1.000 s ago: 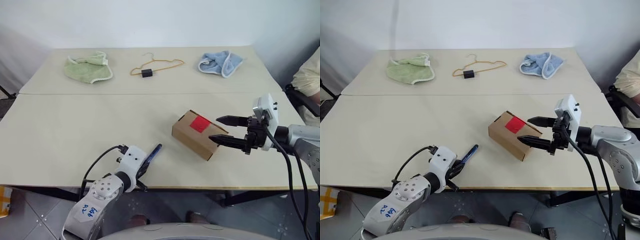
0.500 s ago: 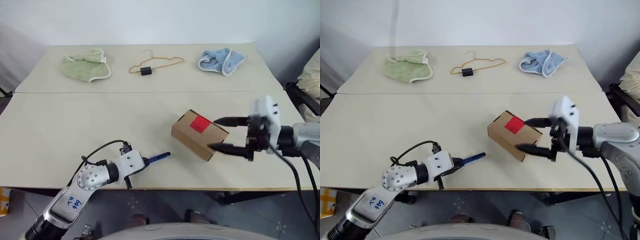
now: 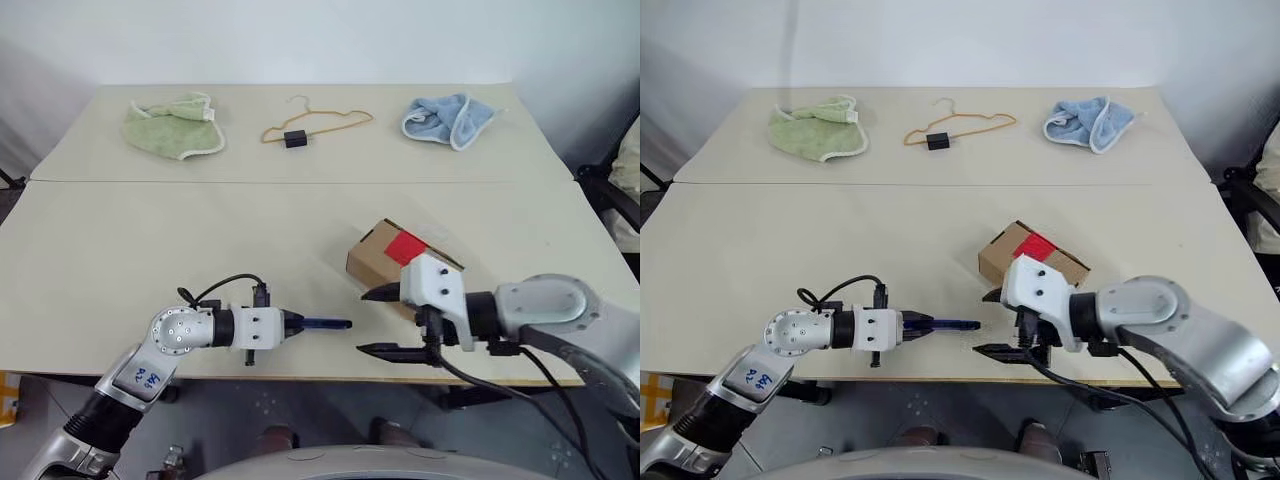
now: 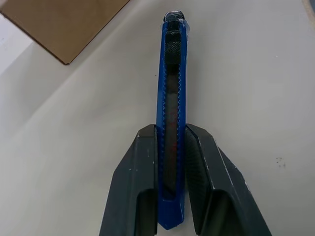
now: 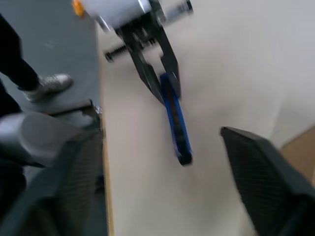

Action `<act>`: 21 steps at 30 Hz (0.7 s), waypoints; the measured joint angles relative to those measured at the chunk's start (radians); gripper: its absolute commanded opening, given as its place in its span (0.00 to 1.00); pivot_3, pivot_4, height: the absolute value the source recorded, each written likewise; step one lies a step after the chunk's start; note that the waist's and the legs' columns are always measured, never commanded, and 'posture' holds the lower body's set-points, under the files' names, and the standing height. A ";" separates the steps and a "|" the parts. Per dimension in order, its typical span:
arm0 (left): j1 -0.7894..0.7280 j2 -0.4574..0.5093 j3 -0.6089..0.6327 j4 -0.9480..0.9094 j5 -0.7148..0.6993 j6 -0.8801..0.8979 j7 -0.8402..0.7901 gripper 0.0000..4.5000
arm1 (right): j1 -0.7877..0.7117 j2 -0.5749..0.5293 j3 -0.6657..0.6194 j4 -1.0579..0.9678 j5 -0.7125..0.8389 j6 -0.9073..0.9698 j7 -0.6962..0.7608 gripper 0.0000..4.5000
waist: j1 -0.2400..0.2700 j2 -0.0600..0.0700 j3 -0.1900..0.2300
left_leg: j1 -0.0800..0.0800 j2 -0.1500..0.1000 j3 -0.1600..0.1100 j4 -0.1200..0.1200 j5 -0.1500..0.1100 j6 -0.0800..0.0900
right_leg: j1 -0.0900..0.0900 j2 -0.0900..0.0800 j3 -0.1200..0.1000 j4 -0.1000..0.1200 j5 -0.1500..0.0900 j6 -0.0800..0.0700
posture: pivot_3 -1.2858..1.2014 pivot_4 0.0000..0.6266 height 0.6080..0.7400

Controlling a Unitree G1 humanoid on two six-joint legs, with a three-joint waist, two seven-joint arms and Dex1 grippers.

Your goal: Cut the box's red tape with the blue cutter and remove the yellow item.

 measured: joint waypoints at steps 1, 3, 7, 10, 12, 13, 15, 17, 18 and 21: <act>-0.001 0.004 0.000 0.003 0.005 -0.015 -0.006 0.10 | 0.002 0.009 0.025 0.000 -0.023 0.006 -0.019 0.51 | -0.001 0.000 0.000 | 0.000 0.000 0.000 0.000 0.000 0.000 | 0.000 0.000 -0.001 0.000 0.000 0.000 | 0.52 0.24 1.00; -0.004 0.015 0.000 0.005 0.014 -0.040 -0.018 0.10 | 0.010 0.026 0.071 0.000 -0.054 0.020 -0.046 0.34 | -0.006 0.000 0.000 | 0.000 0.001 0.000 -0.001 0.000 0.000 | 0.000 0.000 -0.001 0.001 0.000 0.000 | 0.52 0.24 1.00; -0.007 0.019 0.007 0.005 0.010 -0.040 -0.049 0.10 | 0.007 0.069 0.119 0.003 -0.100 0.031 -0.081 0.02 | -0.018 0.000 0.000 | 0.000 0.000 0.000 -0.001 -0.001 0.001 | 0.000 0.000 -0.002 0.000 0.000 0.000 | 0.52 0.24 1.00; -0.013 0.021 0.010 0.001 0.000 -0.022 -0.082 0.10 | -0.002 0.093 0.153 0.010 -0.133 0.032 -0.095 0.01 | -0.022 0.000 0.000 | 0.000 0.000 0.001 -0.001 -0.002 0.002 | 0.001 0.000 -0.002 0.000 0.000 0.000 | 0.52 0.24 1.00; -0.015 0.030 0.009 -0.003 -0.002 -0.022 -0.104 0.10 | -0.010 0.108 0.170 0.019 -0.156 0.033 -0.100 0.01 | -0.024 0.000 0.000 | 0.001 0.000 0.001 -0.001 -0.002 0.002 | 0.001 0.000 -0.003 0.000 0.000 0.000 | 0.52 0.24 1.00; -0.015 0.036 0.009 -0.006 -0.002 -0.021 -0.115 0.10 | -0.013 0.111 0.179 0.022 -0.164 0.034 -0.101 0.01 | -0.024 0.000 0.000 | 0.001 0.001 0.001 -0.001 -0.002 0.002 | 0.001 0.000 -0.003 0.000 0.000 0.000 | 0.52 0.24 1.00; -0.016 0.040 0.009 -0.018 -0.002 -0.006 -0.130 0.10 | -0.017 0.121 0.198 0.032 -0.180 0.044 -0.101 0.01 | -0.024 0.000 0.000 | 0.001 0.001 0.001 -0.002 -0.003 0.002 | 0.001 0.000 -0.003 0.000 0.000 0.000 | 0.52 0.24 1.00; -0.015 0.042 0.008 -0.041 0.005 0.029 -0.135 0.10 | -0.023 0.128 0.226 0.048 -0.206 0.046 -0.101 0.01 | -0.024 0.000 0.000 | 0.001 0.001 0.002 -0.002 -0.003 0.003 | 0.001 0.000 -0.003 0.000 0.000 0.000 | 0.52 0.24 1.00; -0.015 0.042 0.008 -0.051 0.008 0.044 -0.136 0.10 | -0.024 0.132 0.235 0.052 -0.217 0.046 -0.101 0.01 | -0.024 0.000 0.000 | 0.001 0.001 0.002 -0.002 -0.003 0.003 | 0.001 0.000 -0.003 0.000 0.000 0.000 | 0.52 0.24 1.00; -0.014 0.042 0.006 -0.085 0.022 0.094 -0.137 0.10 | -0.035 0.145 0.261 0.065 -0.244 0.045 -0.099 0.01 | -0.024 0.000 0.000 | 0.002 0.001 0.002 -0.001 -0.003 0.003 | 0.001 0.000 -0.003 0.000 0.000 0.000 | 0.52 0.24 1.00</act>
